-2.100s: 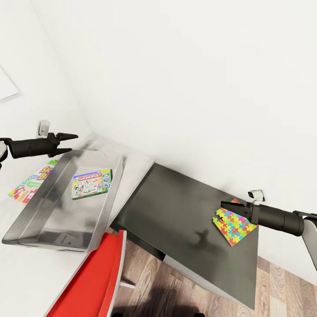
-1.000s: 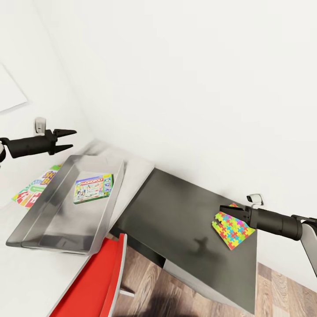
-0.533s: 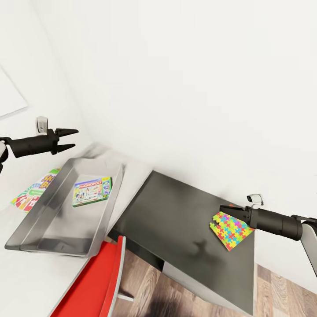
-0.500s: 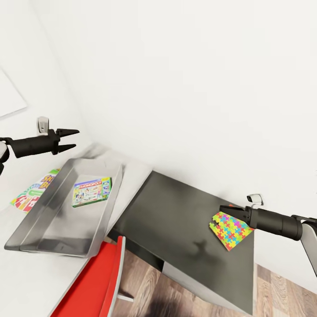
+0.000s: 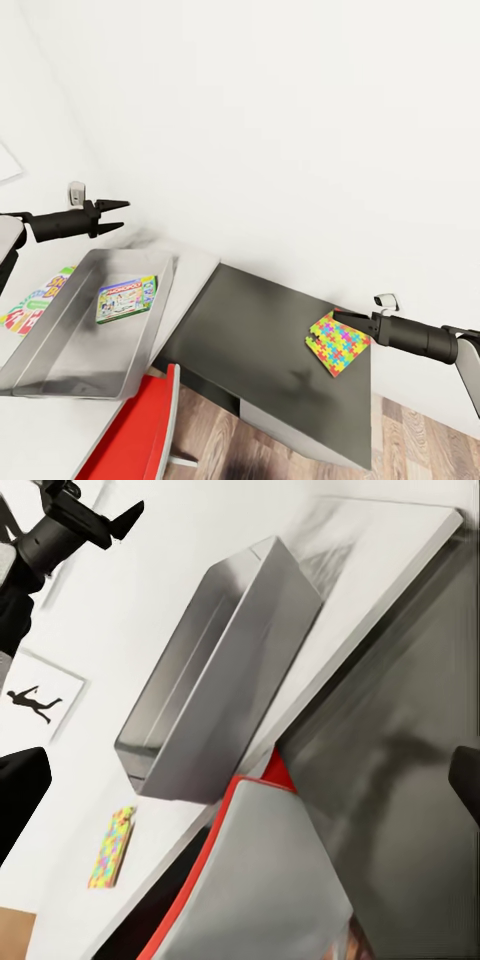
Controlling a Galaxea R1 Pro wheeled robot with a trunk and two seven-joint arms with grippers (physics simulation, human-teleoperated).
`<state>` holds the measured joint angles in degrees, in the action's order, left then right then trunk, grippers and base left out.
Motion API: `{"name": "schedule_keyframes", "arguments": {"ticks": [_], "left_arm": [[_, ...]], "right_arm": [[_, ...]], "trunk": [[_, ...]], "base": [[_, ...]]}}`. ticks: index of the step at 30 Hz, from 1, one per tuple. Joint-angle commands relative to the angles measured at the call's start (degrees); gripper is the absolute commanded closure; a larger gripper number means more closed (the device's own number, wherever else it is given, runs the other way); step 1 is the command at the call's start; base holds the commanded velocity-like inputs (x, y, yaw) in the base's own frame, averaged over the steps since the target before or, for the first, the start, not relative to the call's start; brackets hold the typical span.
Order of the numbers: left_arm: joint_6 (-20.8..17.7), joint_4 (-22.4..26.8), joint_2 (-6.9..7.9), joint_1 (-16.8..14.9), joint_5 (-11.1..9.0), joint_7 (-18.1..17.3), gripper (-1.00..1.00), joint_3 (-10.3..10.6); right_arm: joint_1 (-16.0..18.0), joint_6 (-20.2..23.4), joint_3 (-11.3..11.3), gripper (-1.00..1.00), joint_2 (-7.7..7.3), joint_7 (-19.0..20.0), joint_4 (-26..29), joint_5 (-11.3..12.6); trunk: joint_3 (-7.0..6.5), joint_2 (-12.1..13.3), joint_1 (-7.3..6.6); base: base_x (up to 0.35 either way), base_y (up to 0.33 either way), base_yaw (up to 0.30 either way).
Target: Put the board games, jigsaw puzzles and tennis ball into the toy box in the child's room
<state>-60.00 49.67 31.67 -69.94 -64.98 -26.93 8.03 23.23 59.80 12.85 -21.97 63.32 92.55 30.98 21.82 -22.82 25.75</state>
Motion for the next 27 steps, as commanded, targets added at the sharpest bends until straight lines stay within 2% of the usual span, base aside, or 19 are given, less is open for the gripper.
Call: {"name": "schedule_keyframes", "arguments": {"ticks": [1, 12, 18, 27], "left_arm": [[0.0, 0.0, 0.06, -0.1, 0.4, -0.6, -1.00, 0.1], [0.1, 0.1, -1.03, 0.4, 0.4, -0.4, -1.00, 0.2], [0.1, 0.2, -1.19, 0.5, 0.4, -0.3, -1.00, 0.2], [0.1, 0.2, -1.26, 0.5, 0.4, -0.3, -1.00, 0.0]], "right_arm": [[0.1, 0.2, 0.0, -1.00, -0.01, 0.2, 0.0, -0.1], [0.1, 0.2, 0.0, -1.00, -0.03, 0.3, 0.0, -0.1], [0.1, 0.2, 0.0, -1.00, -0.05, 0.3, 0.0, -0.1], [0.1, 0.2, -0.1, -1.00, -0.05, 0.3, 0.0, -0.1]], "trunk": [[0.00, -0.1, 0.04], [-0.98, -0.1, 0.04], [-1.51, -0.1, 0.04], [-2.31, -0.1, 0.04]], "base": [[0.000, 0.000, -0.157], [-0.088, -0.020, -0.162], [-0.191, -0.044, -0.166], [-0.074, -0.016, -0.166]]}}
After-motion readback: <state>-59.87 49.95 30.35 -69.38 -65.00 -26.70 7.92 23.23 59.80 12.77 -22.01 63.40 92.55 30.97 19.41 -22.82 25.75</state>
